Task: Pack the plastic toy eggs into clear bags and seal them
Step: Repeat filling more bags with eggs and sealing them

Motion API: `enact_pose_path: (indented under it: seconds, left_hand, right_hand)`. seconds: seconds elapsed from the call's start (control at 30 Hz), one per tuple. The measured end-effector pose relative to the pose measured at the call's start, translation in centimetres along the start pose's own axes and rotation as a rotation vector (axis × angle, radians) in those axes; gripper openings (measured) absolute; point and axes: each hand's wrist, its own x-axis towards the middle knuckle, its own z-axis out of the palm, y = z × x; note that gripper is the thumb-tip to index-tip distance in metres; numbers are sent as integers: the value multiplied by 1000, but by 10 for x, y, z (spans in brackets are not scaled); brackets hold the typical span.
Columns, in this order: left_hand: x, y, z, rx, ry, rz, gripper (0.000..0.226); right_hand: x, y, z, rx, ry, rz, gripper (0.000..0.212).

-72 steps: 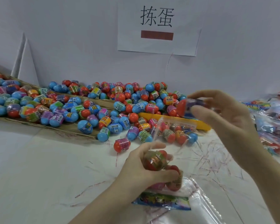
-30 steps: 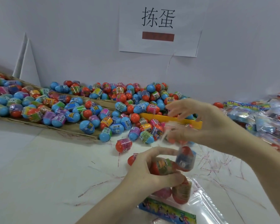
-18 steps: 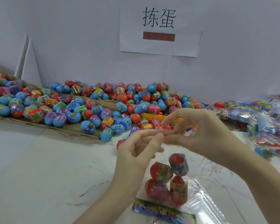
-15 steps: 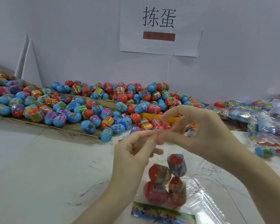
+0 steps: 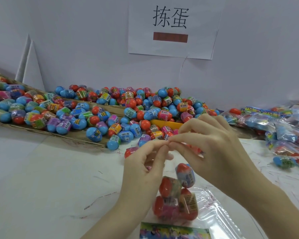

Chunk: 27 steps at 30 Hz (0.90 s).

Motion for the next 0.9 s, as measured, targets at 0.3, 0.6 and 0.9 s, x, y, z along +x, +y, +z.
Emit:
enact_pose_path:
  seconds: [0.3, 0.6, 0.9]
  left_hand:
    - [-3, -4, 2, 112, -4, 78, 14]
    - [-3, -3, 2, 188, -10, 156, 14]
    - [-4, -3, 3, 166, 7, 139, 14]
  right_hand:
    - [-6, -5, 5, -322, 70, -198, 27]
    - [-6, -4, 8, -346, 122, -186, 31]
    - [-8, -1, 8, -384, 118, -130, 32]
